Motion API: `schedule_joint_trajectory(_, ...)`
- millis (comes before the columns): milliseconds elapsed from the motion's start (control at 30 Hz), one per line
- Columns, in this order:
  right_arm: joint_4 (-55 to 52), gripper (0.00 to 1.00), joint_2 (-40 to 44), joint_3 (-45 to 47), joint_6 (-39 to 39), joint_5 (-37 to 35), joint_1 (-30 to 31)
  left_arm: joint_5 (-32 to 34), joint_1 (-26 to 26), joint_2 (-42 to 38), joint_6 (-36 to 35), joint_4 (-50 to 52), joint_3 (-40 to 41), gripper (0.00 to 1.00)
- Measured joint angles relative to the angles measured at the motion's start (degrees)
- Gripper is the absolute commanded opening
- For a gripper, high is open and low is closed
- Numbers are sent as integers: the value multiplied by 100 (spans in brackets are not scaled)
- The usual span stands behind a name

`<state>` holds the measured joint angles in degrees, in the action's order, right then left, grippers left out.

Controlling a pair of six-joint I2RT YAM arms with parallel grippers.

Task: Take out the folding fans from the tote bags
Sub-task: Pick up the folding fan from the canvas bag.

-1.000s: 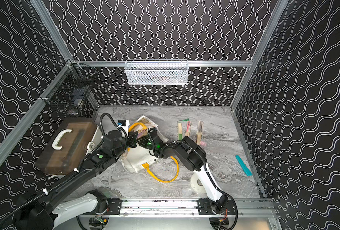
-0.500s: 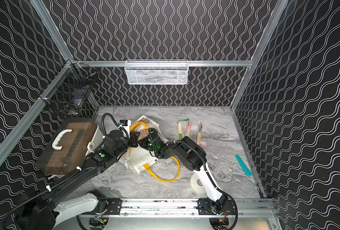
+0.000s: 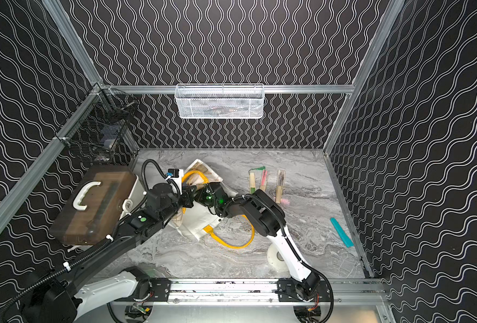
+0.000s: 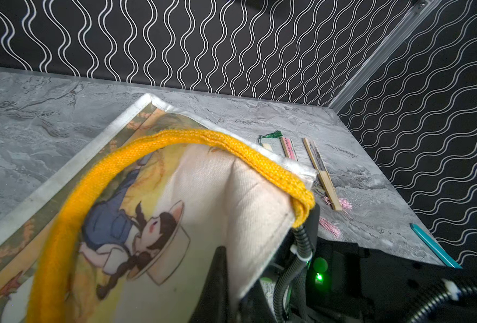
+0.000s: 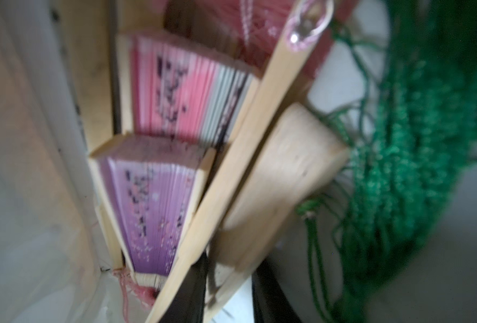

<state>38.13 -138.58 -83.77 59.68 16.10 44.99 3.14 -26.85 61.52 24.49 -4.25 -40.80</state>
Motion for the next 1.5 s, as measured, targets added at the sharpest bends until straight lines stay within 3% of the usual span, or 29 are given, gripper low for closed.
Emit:
schedule_joint_trajectory(300,249,11,52,111,157,247,-46,48,-7,-129,83,-13,83,0)
schedule_joint_trajectory(667,275,6,739,935,52,535,-52,1228,-11,-227,35,-275,302,0)
schedule_joint_trajectory(1033,76,5,2013,2050,-623,380,-42,2245,-11,-94,-214,-332,208,0)
schedule_joint_trajectory(1500,-654,4,3571,2291,-2031,-28,-11,2647,-7,-260,-369,-168,195,0)
